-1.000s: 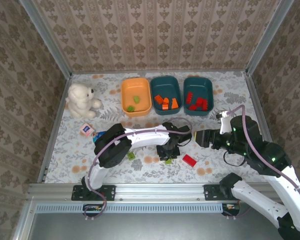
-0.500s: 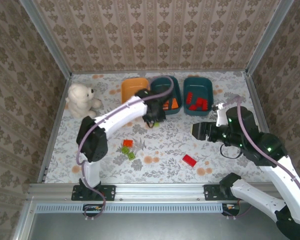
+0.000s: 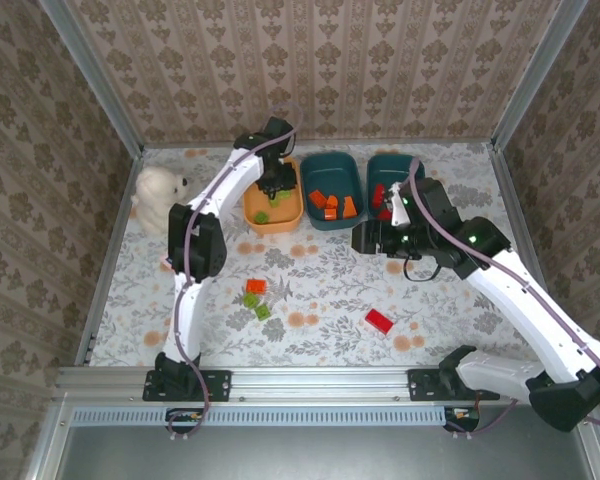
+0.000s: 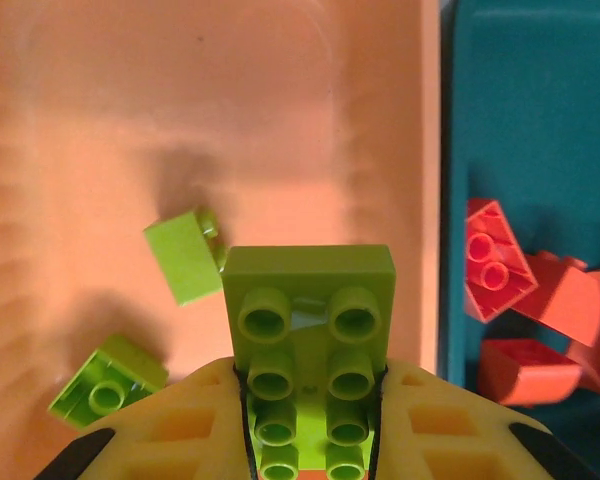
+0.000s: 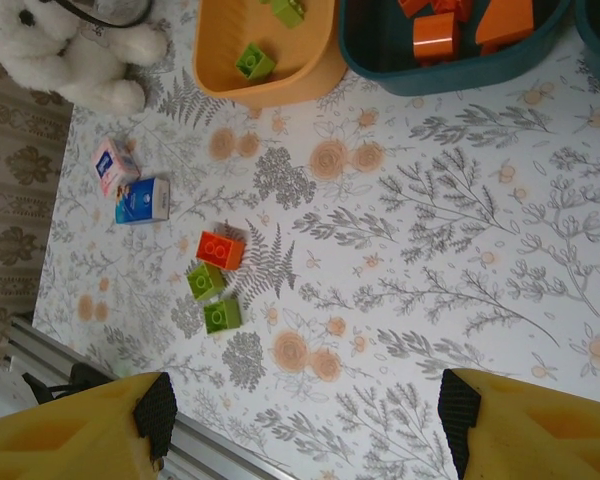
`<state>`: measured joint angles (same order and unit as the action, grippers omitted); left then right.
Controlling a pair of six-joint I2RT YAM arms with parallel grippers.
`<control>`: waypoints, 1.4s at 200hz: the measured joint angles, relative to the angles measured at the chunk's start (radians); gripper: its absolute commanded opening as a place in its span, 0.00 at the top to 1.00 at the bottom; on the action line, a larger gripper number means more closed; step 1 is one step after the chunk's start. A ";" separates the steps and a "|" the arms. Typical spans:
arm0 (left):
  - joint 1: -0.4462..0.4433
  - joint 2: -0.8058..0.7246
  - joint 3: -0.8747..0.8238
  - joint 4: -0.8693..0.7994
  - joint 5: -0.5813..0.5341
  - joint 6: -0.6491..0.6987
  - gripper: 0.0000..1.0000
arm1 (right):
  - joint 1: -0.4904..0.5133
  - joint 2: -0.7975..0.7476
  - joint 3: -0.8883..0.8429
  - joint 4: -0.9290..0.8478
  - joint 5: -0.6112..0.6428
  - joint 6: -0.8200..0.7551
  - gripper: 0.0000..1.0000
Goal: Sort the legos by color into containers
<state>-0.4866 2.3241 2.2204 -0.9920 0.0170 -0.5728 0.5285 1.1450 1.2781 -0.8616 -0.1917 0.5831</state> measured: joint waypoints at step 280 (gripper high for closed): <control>0.078 -0.546 -0.466 0.144 0.037 -0.043 0.39 | 0.285 0.374 0.207 0.002 0.087 -0.189 0.26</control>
<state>-0.4084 1.7779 1.7546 -0.8478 0.0544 -0.6155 0.8135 1.5188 1.4849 -0.8597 -0.1043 0.3943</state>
